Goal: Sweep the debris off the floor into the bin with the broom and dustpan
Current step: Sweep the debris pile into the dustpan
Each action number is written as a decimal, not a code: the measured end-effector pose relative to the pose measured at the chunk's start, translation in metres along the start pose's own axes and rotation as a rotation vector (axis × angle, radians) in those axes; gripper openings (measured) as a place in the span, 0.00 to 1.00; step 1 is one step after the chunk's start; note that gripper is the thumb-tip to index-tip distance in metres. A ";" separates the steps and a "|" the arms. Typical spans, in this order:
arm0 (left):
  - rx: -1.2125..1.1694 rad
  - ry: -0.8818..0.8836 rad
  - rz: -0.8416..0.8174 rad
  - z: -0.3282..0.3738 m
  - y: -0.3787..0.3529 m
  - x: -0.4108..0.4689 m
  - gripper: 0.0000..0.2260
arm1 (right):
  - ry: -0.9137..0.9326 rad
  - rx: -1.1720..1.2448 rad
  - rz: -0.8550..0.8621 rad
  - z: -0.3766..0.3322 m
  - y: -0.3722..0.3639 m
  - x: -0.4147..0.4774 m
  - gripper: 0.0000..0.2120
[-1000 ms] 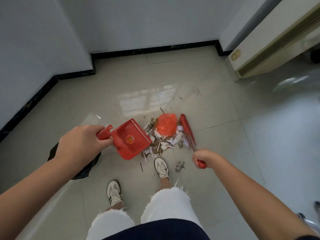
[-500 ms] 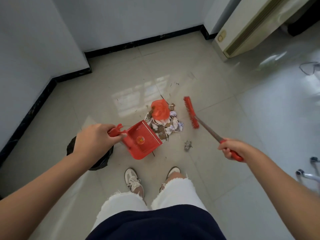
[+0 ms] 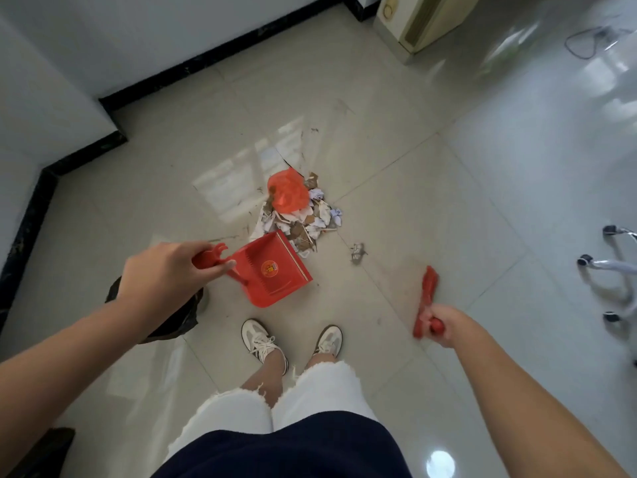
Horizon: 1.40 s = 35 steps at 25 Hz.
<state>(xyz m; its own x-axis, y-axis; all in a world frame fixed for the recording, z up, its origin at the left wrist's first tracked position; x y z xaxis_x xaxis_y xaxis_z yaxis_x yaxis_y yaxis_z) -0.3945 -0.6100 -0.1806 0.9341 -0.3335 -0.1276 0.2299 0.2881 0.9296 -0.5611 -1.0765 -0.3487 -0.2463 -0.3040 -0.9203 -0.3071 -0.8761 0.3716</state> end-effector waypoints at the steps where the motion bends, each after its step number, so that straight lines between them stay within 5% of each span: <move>1: 0.004 -0.008 0.009 0.000 0.000 0.003 0.15 | 0.007 0.038 -0.022 -0.002 -0.014 0.003 0.14; 11: 0.039 -0.101 0.050 -0.009 0.013 -0.007 0.13 | 0.107 -0.159 -0.296 -0.036 -0.186 -0.078 0.12; 17: -0.029 -0.121 0.071 -0.024 0.025 -0.024 0.13 | -0.035 -0.014 -0.578 -0.039 -0.116 -0.158 0.18; 23: -0.064 0.107 0.089 -0.043 0.004 -0.062 0.19 | 0.278 -0.474 -0.181 -0.045 -0.033 -0.201 0.10; 29: -0.174 0.367 0.161 -0.029 0.003 -0.107 0.16 | 0.369 -0.714 -0.082 -0.099 -0.007 -0.197 0.04; 35: -0.218 0.727 0.291 0.040 -0.011 -0.209 0.19 | 0.576 -1.393 0.208 -0.186 0.029 -0.188 0.05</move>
<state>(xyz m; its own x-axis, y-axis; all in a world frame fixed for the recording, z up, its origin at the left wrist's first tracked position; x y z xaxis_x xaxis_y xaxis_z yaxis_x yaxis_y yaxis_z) -0.6033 -0.5790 -0.1509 0.8913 0.4267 -0.1534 -0.0716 0.4664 0.8817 -0.3522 -1.1141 -0.1878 0.3083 -0.2744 -0.9109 0.8528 -0.3445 0.3924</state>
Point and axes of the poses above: each hand's wrist, its own x-axis towards the middle knuckle, its own y-axis out of the back of the hand, z = x × y, the point moved 8 cm from there along x, towards the middle knuckle, and after that the axes turned 15 degrees about -y, right-handed, at the moved point
